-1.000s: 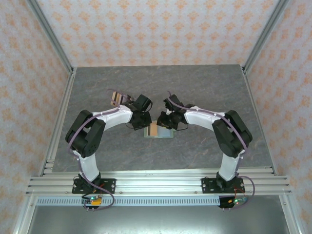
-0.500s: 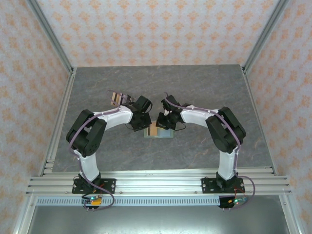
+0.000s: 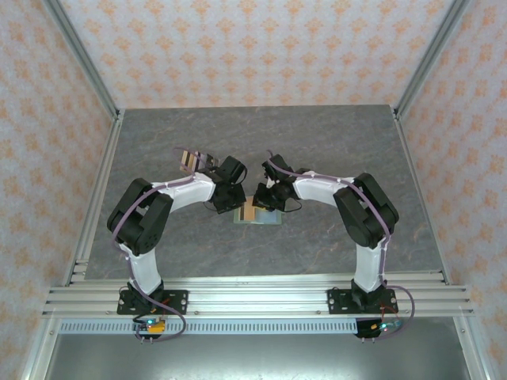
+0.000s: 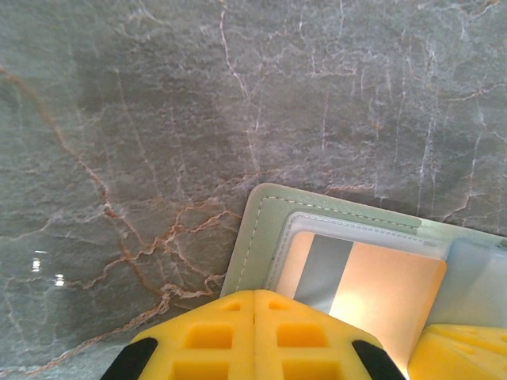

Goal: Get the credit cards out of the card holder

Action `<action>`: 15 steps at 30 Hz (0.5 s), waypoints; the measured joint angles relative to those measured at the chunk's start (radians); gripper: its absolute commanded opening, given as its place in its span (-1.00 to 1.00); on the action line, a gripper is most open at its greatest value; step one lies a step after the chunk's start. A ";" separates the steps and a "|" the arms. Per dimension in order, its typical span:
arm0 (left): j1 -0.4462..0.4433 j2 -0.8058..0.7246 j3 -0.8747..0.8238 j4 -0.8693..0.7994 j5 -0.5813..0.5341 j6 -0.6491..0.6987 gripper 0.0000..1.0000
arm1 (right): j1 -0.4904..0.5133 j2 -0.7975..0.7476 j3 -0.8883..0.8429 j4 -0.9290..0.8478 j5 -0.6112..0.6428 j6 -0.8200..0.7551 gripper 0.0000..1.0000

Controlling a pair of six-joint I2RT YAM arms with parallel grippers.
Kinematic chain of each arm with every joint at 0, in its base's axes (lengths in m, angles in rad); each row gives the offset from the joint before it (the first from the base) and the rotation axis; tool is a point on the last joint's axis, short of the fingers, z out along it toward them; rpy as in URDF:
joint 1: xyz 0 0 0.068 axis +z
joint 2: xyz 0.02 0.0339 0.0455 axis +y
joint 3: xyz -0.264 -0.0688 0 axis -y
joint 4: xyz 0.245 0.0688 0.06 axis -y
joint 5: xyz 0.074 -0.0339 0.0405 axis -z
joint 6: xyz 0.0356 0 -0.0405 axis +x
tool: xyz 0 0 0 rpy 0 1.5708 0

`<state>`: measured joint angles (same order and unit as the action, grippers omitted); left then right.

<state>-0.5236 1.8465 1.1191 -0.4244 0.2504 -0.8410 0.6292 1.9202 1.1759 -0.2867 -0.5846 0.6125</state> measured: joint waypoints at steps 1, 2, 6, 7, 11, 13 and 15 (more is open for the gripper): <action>0.000 -0.001 -0.002 0.002 0.000 0.000 -1.00 | 0.000 0.002 0.000 0.000 -0.002 0.000 -0.67; 0.000 -0.001 -0.002 0.003 0.000 0.000 -1.00 | -0.001 0.002 0.000 0.001 -0.004 0.000 -0.66; 0.000 -0.001 -0.002 0.003 0.000 0.000 -1.00 | -0.004 0.003 0.000 0.004 -0.016 0.000 -0.64; 0.000 -0.001 -0.003 0.004 0.000 0.000 -1.00 | -0.005 0.003 0.000 0.006 -0.018 0.000 -0.63; 0.000 -0.002 -0.006 0.007 0.000 0.000 -1.00 | -0.015 0.001 -0.025 0.043 -0.037 0.005 -0.63; 0.000 -0.004 -0.008 0.011 0.000 0.000 -1.00 | -0.020 -0.010 -0.046 0.070 -0.048 0.013 -0.63; 0.000 -0.004 -0.008 0.012 0.000 0.000 -1.00 | -0.025 -0.020 -0.064 0.093 -0.056 0.019 -0.61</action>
<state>-0.5236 1.8427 1.1107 -0.4126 0.2504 -0.8410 0.6044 1.9003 1.1122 -0.1936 -0.6407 0.6315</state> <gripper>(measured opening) 0.049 0.186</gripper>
